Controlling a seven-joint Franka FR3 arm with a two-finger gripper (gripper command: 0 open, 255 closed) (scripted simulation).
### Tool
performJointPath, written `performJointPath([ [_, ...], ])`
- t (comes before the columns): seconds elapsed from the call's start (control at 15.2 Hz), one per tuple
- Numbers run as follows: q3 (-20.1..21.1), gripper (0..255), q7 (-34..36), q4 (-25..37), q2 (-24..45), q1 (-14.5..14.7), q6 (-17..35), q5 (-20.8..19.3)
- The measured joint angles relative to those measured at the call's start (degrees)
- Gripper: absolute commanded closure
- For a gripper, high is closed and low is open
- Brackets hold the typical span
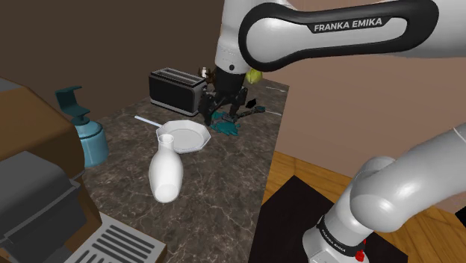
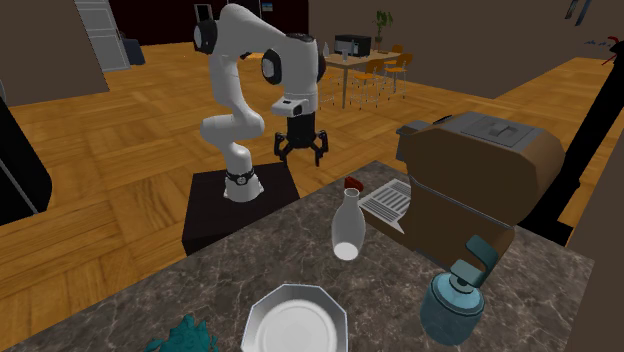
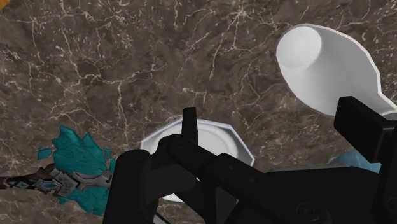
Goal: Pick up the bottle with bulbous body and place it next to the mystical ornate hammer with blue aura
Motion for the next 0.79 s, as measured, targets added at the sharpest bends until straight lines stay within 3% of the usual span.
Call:
performJointPath([
  [0.4, 6.05, 0, 8.69, 7.23, 11.9, 0.53, 3.85, -3.85],
  [0.79, 9.79, 0, 17.23, 16.55, 24.49, 2.36, 5.07, -10.62],
])
